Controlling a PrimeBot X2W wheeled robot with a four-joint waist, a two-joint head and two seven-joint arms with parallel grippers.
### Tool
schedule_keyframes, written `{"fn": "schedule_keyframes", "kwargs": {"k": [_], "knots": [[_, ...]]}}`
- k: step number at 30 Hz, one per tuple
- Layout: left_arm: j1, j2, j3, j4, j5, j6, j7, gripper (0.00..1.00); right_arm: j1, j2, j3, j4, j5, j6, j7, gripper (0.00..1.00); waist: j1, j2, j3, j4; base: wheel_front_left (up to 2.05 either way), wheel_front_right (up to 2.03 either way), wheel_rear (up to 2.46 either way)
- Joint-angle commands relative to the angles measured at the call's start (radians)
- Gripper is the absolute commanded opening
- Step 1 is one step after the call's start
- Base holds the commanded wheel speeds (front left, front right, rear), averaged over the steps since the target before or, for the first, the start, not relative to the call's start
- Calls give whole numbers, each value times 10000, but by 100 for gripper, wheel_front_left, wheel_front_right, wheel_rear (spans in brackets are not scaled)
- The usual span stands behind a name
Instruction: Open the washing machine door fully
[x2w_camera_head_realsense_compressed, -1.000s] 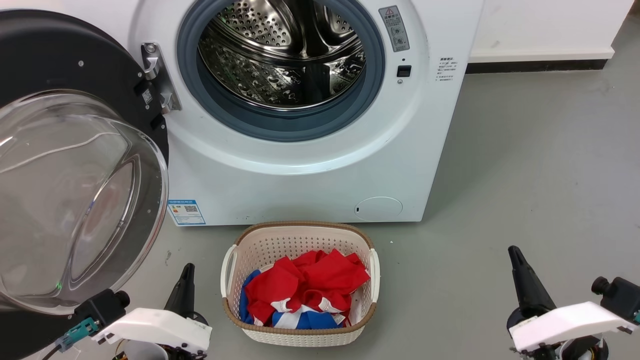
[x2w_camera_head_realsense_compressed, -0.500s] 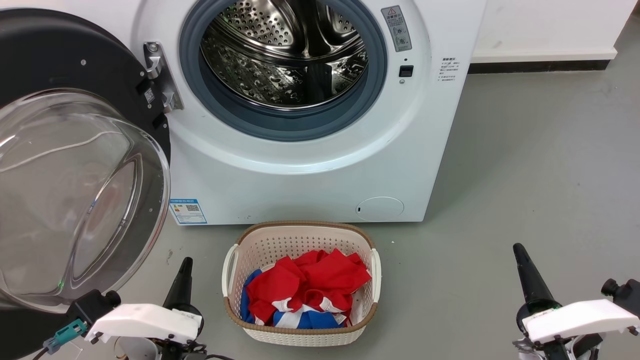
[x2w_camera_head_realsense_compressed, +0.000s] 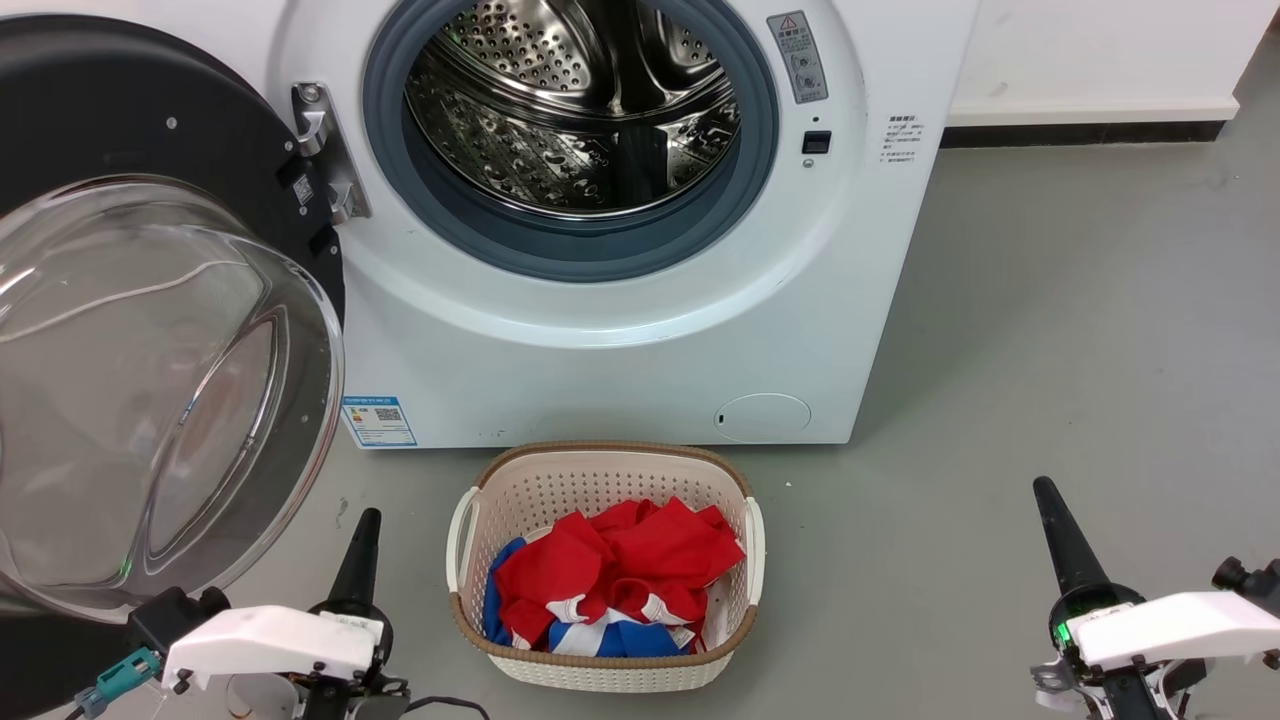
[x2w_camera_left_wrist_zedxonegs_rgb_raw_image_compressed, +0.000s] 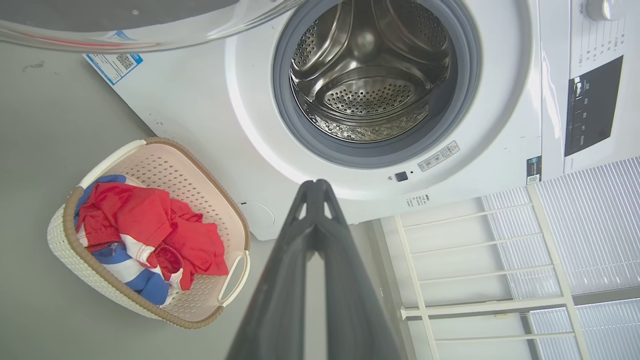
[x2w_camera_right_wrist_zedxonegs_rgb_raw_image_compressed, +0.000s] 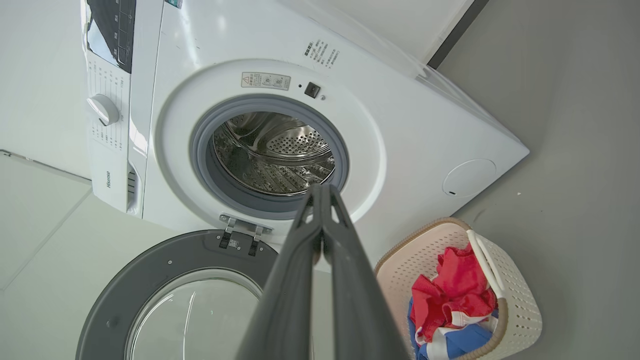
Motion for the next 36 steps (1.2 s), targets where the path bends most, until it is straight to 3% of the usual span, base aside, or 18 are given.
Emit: {"fn": "schedule_keyframes", "kwargs": {"k": [1,36], "knots": [[-266,-33,110,-45,-245,-73,69,0,-232,-56,-51,-19,327,1,31,0,0,-1,1,5,0,0,0],[-399,-482,890,59,-2701,-568,727,0,-559,-4,-373,420,3410,1,465,0,0,-1,11,108,0,0,0]]}}
